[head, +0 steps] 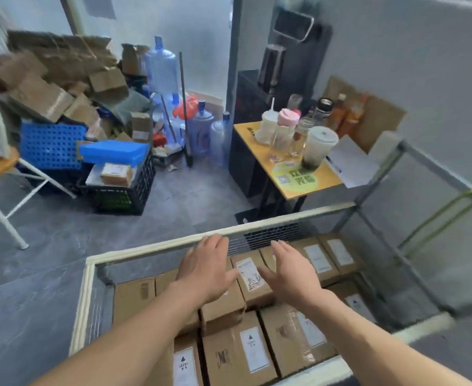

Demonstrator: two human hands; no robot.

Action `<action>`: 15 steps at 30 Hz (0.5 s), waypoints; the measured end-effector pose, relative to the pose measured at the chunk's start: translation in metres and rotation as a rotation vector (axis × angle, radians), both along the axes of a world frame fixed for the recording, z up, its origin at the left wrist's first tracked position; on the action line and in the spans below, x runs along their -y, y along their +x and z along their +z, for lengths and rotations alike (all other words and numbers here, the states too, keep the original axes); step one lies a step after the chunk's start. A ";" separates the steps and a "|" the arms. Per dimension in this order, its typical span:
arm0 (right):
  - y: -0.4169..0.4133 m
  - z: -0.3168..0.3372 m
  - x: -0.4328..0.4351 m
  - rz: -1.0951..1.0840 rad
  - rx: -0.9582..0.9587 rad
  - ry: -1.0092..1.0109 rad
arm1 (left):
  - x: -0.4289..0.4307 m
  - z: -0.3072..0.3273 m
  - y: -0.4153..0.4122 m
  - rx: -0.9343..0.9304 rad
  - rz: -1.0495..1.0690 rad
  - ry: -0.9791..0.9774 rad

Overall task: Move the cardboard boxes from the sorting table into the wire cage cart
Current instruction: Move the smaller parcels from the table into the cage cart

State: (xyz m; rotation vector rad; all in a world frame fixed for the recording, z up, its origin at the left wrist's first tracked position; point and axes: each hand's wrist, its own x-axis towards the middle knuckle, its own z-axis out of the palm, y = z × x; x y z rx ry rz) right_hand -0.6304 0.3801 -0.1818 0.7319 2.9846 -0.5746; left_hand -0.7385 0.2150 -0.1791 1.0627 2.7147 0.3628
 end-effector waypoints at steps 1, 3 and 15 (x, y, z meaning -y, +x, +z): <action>0.010 0.010 -0.007 -0.038 -0.012 0.014 | -0.011 0.009 0.004 -0.018 -0.048 0.018; 0.033 0.028 -0.020 -0.108 -0.032 0.053 | -0.034 0.026 0.014 -0.045 -0.143 0.060; 0.222 0.091 -0.070 -0.585 -0.017 0.178 | -0.160 0.089 0.142 -0.137 -0.671 0.204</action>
